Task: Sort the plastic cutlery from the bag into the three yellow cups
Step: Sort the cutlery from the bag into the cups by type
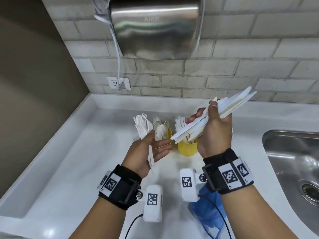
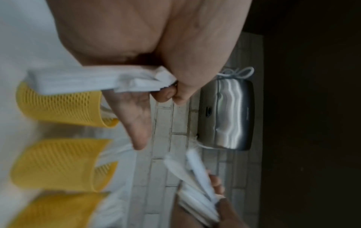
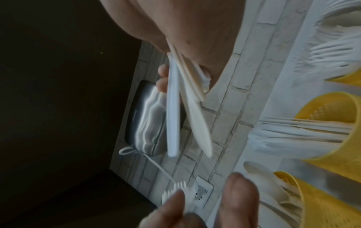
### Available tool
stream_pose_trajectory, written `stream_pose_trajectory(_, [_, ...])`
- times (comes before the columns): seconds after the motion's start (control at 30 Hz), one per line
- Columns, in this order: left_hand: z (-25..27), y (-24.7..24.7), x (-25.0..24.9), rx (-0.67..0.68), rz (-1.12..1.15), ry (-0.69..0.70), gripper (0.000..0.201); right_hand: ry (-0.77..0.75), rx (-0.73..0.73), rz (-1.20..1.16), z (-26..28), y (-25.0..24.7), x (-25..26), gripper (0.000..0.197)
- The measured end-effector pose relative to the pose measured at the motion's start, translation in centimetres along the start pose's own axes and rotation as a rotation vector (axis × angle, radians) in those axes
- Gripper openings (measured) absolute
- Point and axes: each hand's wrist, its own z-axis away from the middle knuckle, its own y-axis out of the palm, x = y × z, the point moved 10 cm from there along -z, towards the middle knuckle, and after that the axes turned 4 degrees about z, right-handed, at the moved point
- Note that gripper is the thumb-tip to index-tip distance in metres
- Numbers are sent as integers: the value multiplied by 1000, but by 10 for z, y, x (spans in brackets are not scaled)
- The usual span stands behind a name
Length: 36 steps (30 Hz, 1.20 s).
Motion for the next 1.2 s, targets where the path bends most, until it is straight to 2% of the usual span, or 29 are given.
stream_pose_trajectory(0.07, [2,10,4,81,104,-67,27,-79,11,99,3,8,3,10])
stream_pose_trajectory(0.17, [5,23,7,153,144,-113,31,-199,121,240,12,28,3,18])
stream_pose_trajectory(0.33, [3,30,6,178,129,-101,29,-296,231,405,29,46,3,18])
stream_pose_trajectory(0.43, [4,30,8,186,119,-105,30,-284,288,474,31,47,-4,26])
stream_pose_trajectory(0.5, [5,32,8,198,131,-99,40,-244,329,511,32,47,-13,39])
stream_pose_trajectory(0.57, [7,36,7,213,128,-86,47,-205,363,527,34,47,-19,43])
stream_pose_trajectory(0.73, [6,32,6,179,110,-105,32,-209,355,485,29,43,-20,44])
stream_pose_trajectory(0.9, [10,41,3,212,143,-91,33,-202,364,461,32,42,-22,37])
stream_pose_trajectory(0.93, [11,40,1,201,101,-60,30,-208,356,454,32,42,-20,34])
stream_pose_trajectory(1.0, [11,30,-11,93,-139,95,30,-222,327,427,31,39,-14,34])
stream_pose_trajectory(1.13, [29,18,-54,-218,-881,634,23,-179,249,348,24,31,-4,42])
stream_pose_trajectory(1.2, [36,19,-60,-305,-1137,764,17,-150,226,298,21,26,-1,41])
